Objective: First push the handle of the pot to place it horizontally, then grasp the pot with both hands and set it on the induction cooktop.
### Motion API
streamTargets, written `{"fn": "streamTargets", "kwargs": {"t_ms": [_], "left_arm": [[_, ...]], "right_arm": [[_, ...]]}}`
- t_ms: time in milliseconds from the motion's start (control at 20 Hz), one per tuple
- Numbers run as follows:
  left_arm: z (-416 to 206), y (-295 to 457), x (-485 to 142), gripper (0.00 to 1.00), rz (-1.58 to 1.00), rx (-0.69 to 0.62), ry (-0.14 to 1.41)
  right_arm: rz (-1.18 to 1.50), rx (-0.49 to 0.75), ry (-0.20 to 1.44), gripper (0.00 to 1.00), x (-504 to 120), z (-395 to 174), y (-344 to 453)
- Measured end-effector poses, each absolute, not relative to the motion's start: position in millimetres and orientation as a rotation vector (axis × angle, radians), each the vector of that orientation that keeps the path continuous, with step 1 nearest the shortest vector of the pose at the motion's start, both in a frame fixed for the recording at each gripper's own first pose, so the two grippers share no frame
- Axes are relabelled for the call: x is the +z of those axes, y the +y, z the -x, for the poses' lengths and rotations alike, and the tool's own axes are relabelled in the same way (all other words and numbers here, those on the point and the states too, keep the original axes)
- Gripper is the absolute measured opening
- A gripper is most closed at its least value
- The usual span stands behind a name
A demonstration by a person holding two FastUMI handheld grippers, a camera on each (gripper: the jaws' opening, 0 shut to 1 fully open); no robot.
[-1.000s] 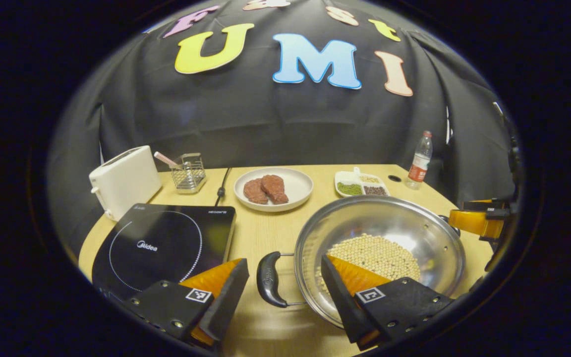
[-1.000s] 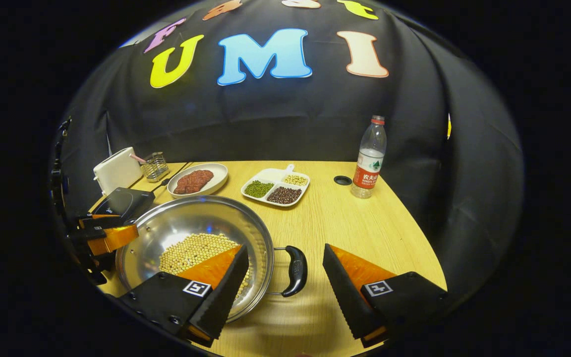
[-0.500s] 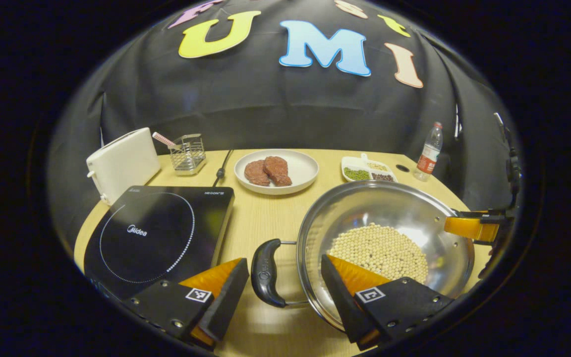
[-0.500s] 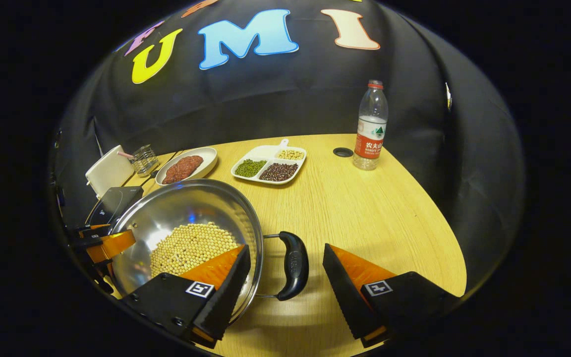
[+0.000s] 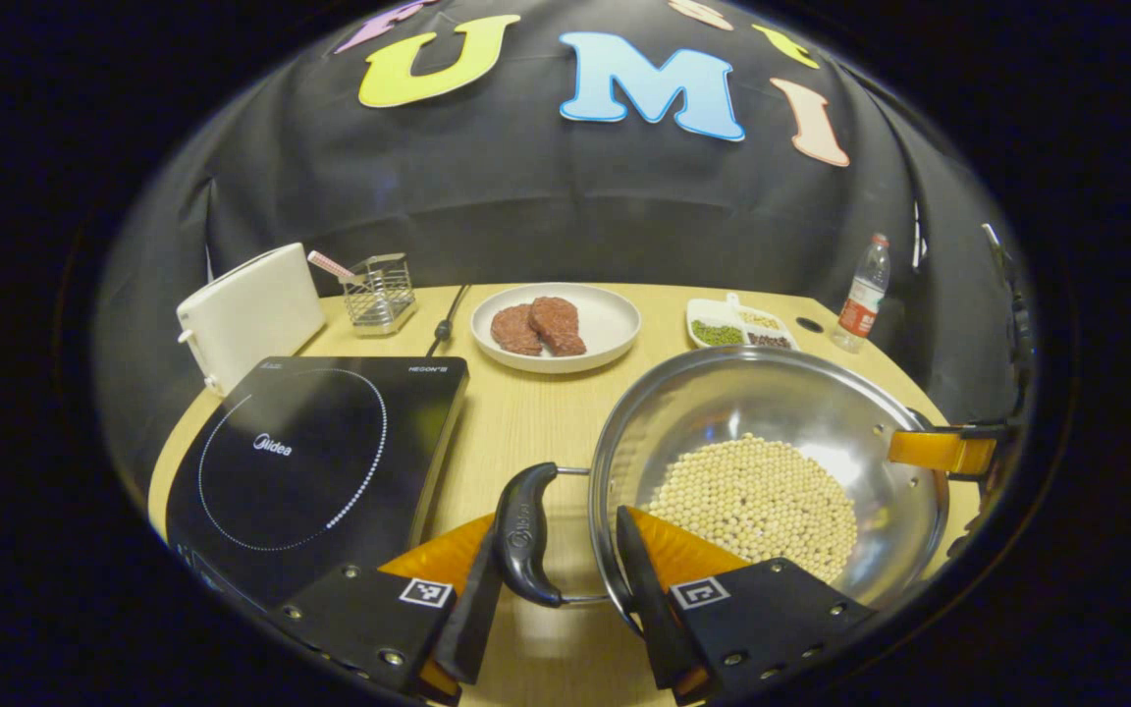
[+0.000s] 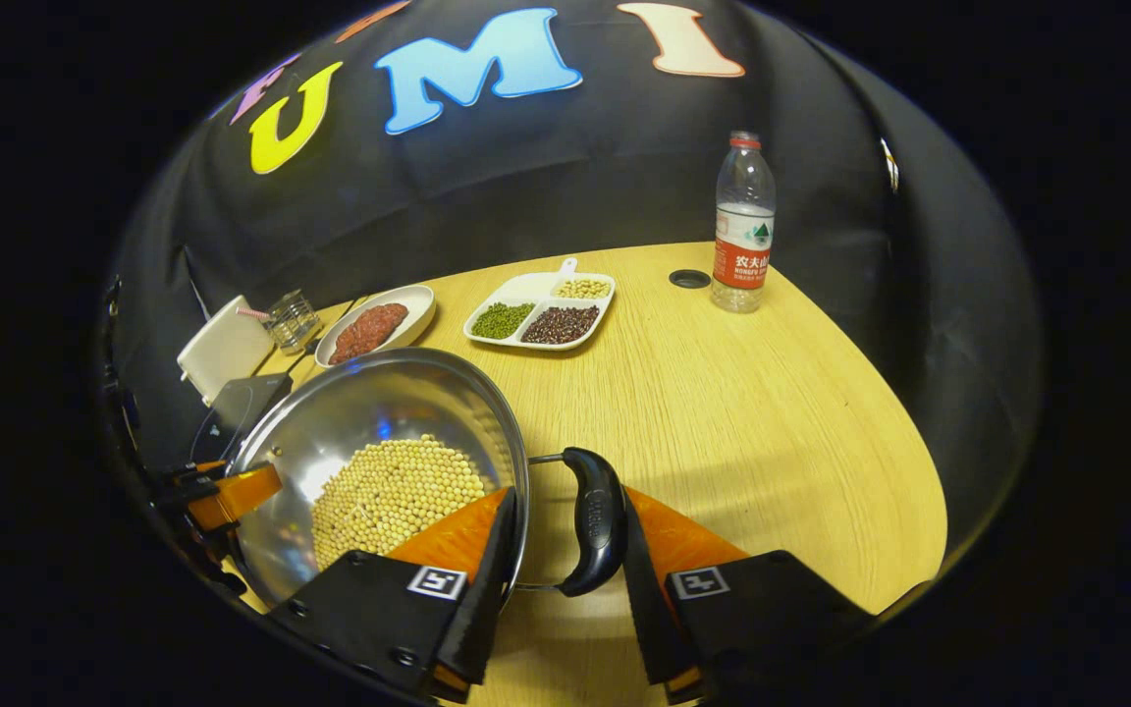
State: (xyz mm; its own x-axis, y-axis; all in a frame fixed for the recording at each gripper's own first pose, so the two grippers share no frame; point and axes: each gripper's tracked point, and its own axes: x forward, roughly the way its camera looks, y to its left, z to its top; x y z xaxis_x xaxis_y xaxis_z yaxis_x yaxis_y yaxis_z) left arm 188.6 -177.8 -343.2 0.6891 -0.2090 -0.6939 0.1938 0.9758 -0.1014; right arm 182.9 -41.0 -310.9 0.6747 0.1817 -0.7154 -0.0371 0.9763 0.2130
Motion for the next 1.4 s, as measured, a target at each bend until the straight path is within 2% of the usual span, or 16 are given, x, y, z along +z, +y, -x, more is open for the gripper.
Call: {"fn": "streamTargets", "kwargs": {"t_ms": [250, 300, 350, 450, 500, 550, 650, 700, 750, 1000, 1100, 1150, 1400], "left_arm": [[-191.3, -178.3, -341.7, 0.59, 0.058, -0.197, 0.78], [-191.6, -179.1, -342.1, 0.58, 0.06, -0.193, 0.776], [-191.3, -178.4, -340.1, 0.56, 0.055, -0.188, 0.775], [-188.6, -177.6, -339.9, 0.57, 0.055, -0.177, 0.785], [-186.8, -177.8, -339.1, 0.56, 0.064, -0.169, 0.788], [-185.9, -178.5, -337.1, 0.53, 0.075, -0.162, 0.787], [-184.5, -177.4, -329.2, 0.56, 0.073, -0.157, 0.775], [-183.6, -178.2, -322.5, 0.56, 0.067, -0.155, 0.766], [-184.4, -176.8, -315.4, 0.59, 0.062, -0.154, 0.759], [-188.4, -166.3, -288.2, 0.53, 0.058, -0.156, 0.726], [-189.4, -158.3, -281.0, 0.56, 0.065, -0.155, 0.717], [-190.3, -153.8, -278.3, 0.53, 0.07, -0.153, 0.711], [-193.2, -125.8, -266.7, 0.56, 0.072, -0.163, 0.697]], "right_arm": [[-0.153, 0.117, 0.803, 0.47, -309.5, -180.6, -41.0], [-0.151, 0.117, 0.802, 0.5, -309.6, -182.3, -40.5], [-0.147, 0.117, 0.805, 0.47, -309.1, -182.3, -40.2], [-0.126, 0.123, 0.816, 0.47, -307.9, -182.5, -40.4], [-0.125, 0.127, 0.815, 0.5, -305.4, -183.3, -40.8], [-0.127, 0.131, 0.813, 0.47, -303.6, -184.1, -41.0], [-0.122, 0.139, 0.805, 0.5, -298.1, -184.3, -43.5], [-0.125, 0.141, 0.803, 0.47, -294.0, -183.2, -44.3], [-0.132, 0.142, 0.8, 0.5, -289.5, -182.2, -43.8], [-0.146, 0.146, 0.781, 0.47, -266.6, -179.0, -34.1], [-0.143, 0.146, 0.769, 0.47, -257.5, -179.0, -27.2], [-0.139, 0.146, 0.764, 0.47, -254.0, -178.7, -23.3], [-0.142, 0.132, 0.756, 0.47, -238.8, -170.4, 1.8]]}}
